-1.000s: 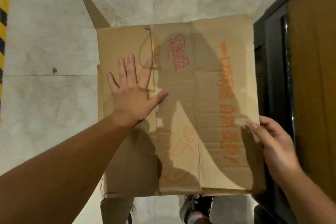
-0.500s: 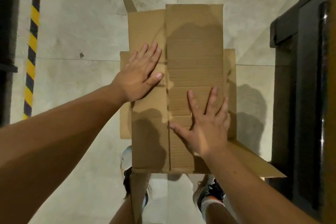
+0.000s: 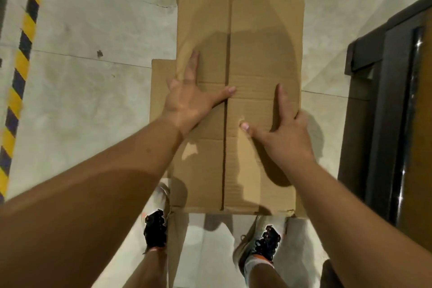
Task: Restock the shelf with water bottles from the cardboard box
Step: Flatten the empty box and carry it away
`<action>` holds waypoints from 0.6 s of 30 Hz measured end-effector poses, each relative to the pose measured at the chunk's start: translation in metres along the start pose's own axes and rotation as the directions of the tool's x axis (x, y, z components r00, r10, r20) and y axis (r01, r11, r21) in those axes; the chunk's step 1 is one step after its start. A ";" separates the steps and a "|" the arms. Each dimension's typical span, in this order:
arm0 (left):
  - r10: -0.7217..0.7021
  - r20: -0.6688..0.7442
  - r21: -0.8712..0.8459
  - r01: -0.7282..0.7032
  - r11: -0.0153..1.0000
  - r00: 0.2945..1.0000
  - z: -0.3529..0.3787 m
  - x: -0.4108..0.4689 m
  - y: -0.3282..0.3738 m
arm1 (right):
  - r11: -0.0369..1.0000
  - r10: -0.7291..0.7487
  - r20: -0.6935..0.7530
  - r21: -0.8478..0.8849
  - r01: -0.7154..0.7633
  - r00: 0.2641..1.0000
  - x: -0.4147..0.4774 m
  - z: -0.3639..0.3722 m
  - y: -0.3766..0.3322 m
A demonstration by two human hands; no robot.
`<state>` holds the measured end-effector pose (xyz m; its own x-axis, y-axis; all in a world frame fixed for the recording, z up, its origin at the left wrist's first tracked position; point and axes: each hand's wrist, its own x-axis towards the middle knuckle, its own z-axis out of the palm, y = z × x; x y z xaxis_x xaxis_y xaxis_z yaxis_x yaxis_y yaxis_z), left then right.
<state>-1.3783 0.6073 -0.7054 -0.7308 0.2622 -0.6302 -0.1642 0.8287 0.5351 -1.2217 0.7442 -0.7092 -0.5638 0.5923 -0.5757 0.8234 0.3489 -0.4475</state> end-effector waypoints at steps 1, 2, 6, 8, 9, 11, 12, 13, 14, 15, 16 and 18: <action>0.027 -0.008 -0.034 -0.027 0.999 1.000 -0.008 0.008 0.010 | 0.999 -0.029 -0.029 0.040 0.030 0.999 0.009 -0.008 -0.006; 0.073 -0.050 -0.041 -0.075 0.996 0.996 -0.015 0.018 0.021 | 0.995 -0.056 -0.063 0.076 0.060 0.996 0.019 -0.017 -0.014; 0.223 -0.232 -0.069 -0.245 0.967 0.947 -0.048 0.042 0.071 | 0.970 -0.175 -0.220 0.129 0.206 0.960 0.061 -0.063 -0.057; 0.102 -0.016 -0.158 -0.104 0.982 0.995 -0.066 0.039 0.093 | 0.946 -0.252 -0.275 0.134 0.296 0.928 0.070 -0.086 -0.076; 0.072 0.034 -0.146 -0.067 0.987 0.997 -0.072 0.036 0.099 | 0.938 -0.281 -0.287 0.118 0.325 0.916 0.070 -0.094 -0.081; 0.161 -0.124 -0.083 -0.172 0.981 0.979 -0.070 0.036 0.095 | 0.954 -0.258 -0.246 0.087 0.287 0.934 0.065 -0.093 -0.077; 0.217 -0.225 -0.006 -0.224 0.975 0.950 -0.061 0.037 0.084 | 0.973 -0.199 -0.192 0.076 0.216 0.961 0.059 -0.082 -0.066; 0.218 -0.218 0.083 -0.204 0.975 0.951 -0.046 0.036 0.071 | 0.990 -0.121 -0.121 0.058 0.129 0.985 0.053 -0.066 -0.049; 0.138 -0.126 0.142 -0.120 0.983 0.982 -0.026 0.034 0.051 | 0.998 -0.044 -0.040 0.035 0.045 0.998 0.045 -0.045 -0.028; 0.028 -0.005 0.152 -0.027 0.988 1.000 -0.004 0.027 0.027 | 1.000 0.026 0.043 0.000 -0.026 0.999 0.036 -0.024 -0.003; -0.067 0.104 0.124 0.054 0.991 0.992 0.017 0.021 0.005 | 0.996 0.089 0.123 -0.041 -0.084 0.988 0.027 -0.006 0.021; -0.166 0.196 0.086 0.152 0.985 0.966 0.056 0.006 -0.034 | 0.984 0.178 0.230 -0.067 -0.167 0.957 0.013 0.022 0.065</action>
<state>-1.3398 0.6084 -0.7584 -0.5492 0.2123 -0.8083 -0.2162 0.8982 0.3828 -1.1768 0.7581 -0.7607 -0.4073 0.4617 -0.7880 0.9085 0.2929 -0.2980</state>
